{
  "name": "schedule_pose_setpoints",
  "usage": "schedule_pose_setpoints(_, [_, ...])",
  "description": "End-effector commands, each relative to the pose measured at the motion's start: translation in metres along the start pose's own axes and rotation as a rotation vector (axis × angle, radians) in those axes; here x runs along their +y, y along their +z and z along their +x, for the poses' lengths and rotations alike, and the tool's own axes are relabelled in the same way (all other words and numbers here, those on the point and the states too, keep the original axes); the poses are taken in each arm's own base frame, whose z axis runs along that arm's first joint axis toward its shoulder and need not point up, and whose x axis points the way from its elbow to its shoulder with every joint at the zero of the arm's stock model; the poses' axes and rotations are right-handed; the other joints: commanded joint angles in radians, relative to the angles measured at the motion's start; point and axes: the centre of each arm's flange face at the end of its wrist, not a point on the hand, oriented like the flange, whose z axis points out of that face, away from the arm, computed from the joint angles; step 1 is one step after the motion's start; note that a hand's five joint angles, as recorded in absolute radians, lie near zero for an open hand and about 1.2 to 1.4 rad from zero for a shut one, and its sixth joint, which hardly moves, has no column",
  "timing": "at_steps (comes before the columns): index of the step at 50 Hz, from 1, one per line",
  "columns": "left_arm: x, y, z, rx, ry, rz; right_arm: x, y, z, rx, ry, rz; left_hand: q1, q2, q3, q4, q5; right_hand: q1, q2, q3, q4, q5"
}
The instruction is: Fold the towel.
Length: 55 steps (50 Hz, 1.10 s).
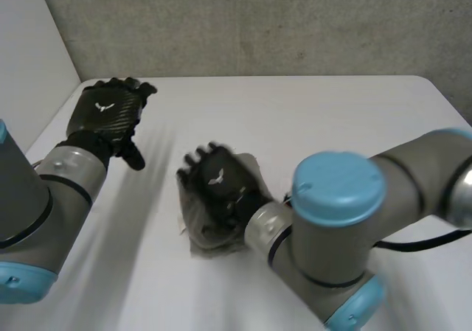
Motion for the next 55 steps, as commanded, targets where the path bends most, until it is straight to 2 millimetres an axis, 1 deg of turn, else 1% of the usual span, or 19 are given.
schedule_pose_setpoints(1, [-0.013,0.012,0.032,0.108,-0.118,0.040,-0.008,-0.023,0.066,0.208,0.215,-0.012,0.025,0.033,0.033,0.041,0.033,-0.044,-0.056,-0.041,-0.061,-0.068])
schedule_pose_setpoints(5, [-0.004,0.017,0.054,0.166,-0.181,-0.024,-0.006,-0.033,0.097,0.259,0.378,-0.032,0.028,0.036,0.036,0.044,0.036,-0.044,-0.056,-0.041,-0.061,-0.068])
schedule_pose_setpoints(9, [0.013,0.017,0.070,0.202,-0.198,-0.117,0.001,-0.033,0.107,0.211,0.460,-0.062,0.028,0.036,0.036,0.044,0.036,-0.044,-0.056,-0.041,-0.061,-0.068])
schedule_pose_setpoints(13, [0.047,0.018,0.084,0.177,-0.187,-0.275,0.033,-0.012,0.097,0.084,0.550,-0.143,0.022,0.031,0.030,0.038,0.030,-0.044,-0.056,-0.041,-0.061,-0.068])
schedule_pose_setpoints(19, [0.083,0.015,0.081,0.049,-0.131,-0.394,0.064,0.005,0.085,0.031,0.580,-0.233,0.013,0.022,0.021,0.030,0.021,-0.044,-0.056,-0.041,-0.061,-0.068])
schedule_pose_setpoints(26, [0.100,0.009,0.081,0.043,-0.111,-0.449,0.103,0.027,0.073,-0.008,0.501,-0.312,0.010,0.019,0.018,0.027,0.018,-0.044,-0.056,-0.041,-0.061,-0.068])
schedule_pose_setpoints(30, [0.100,0.005,0.082,0.050,-0.106,-0.453,0.101,0.026,0.077,-0.001,0.402,-0.314,0.010,0.019,0.018,0.027,0.018,-0.044,-0.056,-0.041,-0.061,-0.068])
schedule_pose_setpoints(33, [0.093,0.004,0.082,0.054,-0.103,-0.432,0.086,0.022,0.090,0.052,0.330,-0.294,0.010,0.019,0.018,0.027,0.018,-0.044,-0.056,-0.041,-0.061,-0.068])
schedule_pose_setpoints(35, [0.061,0.002,0.079,0.061,-0.113,-0.344,0.068,0.015,0.104,0.103,0.305,-0.259,0.010,0.019,0.018,0.027,0.018,-0.044,-0.056,-0.041,-0.061,-0.068])
schedule_pose_setpoints(36, [0.061,0.002,0.079,0.061,-0.113,-0.344,0.045,0.006,0.120,0.158,0.286,-0.210,0.010,0.019,0.018,0.027,0.018,-0.044,-0.056,-0.041,-0.061,-0.068])
schedule_pose_setpoints(38, [0.025,0.000,0.072,0.058,-0.117,-0.242,0.029,-0.003,0.134,0.206,0.270,-0.170,0.010,0.019,0.018,0.027,0.018,-0.044,-0.056,-0.041,-0.061,-0.068])
schedule_pose_setpoints(39, [0.025,0.000,0.072,0.058,-0.117,-0.241,0.013,-0.011,0.146,0.246,0.260,-0.131,0.010,0.019,0.018,0.027,0.018,-0.044,-0.056,-0.041,-0.061,-0.068])
schedule_pose_setpoints(41, [-0.025,-0.001,0.053,0.026,-0.133,-0.097,-0.021,-0.030,0.172,0.355,0.268,-0.043,0.010,0.019,0.018,0.027,0.018,-0.044,-0.056,-0.041,-0.061,-0.068])
schedule_pose_setpoints(42, [-0.025,-0.001,0.053,0.025,-0.133,-0.097,-0.021,-0.030,0.173,0.355,0.268,-0.043,0.010,0.019,0.018,0.027,0.018,-0.044,-0.056,-0.041,-0.061,-0.068])
schedule_pose_setpoints(43, [-0.049,0.000,0.038,0.002,-0.142,-0.029,-0.033,-0.042,0.188,0.423,0.288,-0.007,0.010,0.019,0.018,0.027,0.018,-0.044,-0.056,-0.041,-0.061,-0.068])
schedule_pose_setpoints(44, [-0.049,0.000,0.038,0.002,-0.142,-0.029,-0.044,-0.055,0.203,0.495,0.313,0.031,0.010,0.019,0.018,0.027,0.018,-0.044,-0.056,-0.041,-0.061,-0.068])
schedule_pose_setpoints(46, [-0.086,-0.004,0.011,0.002,-0.158,0.053,-0.051,-0.065,0.214,0.548,0.338,0.062,-0.002,0.007,0.006,0.015,0.006,-0.044,-0.056,-0.041,-0.061,-0.068])
schedule_pose_setpoints(48, [-0.098,-0.009,-0.003,0.017,-0.170,0.069,-0.056,-0.074,0.221,0.585,0.357,0.087,-0.008,0.001,0.000,0.009,0.000,-0.044,-0.056,-0.041,-0.061,-0.068])
schedule_pose_setpoints(55, [-0.113,-0.011,-0.025,0.026,-0.223,0.103,-0.062,-0.089,0.225,0.619,0.398,0.085,-0.034,-0.025,-0.026,-0.017,-0.026,-0.044,-0.056,-0.041,-0.061,-0.068])
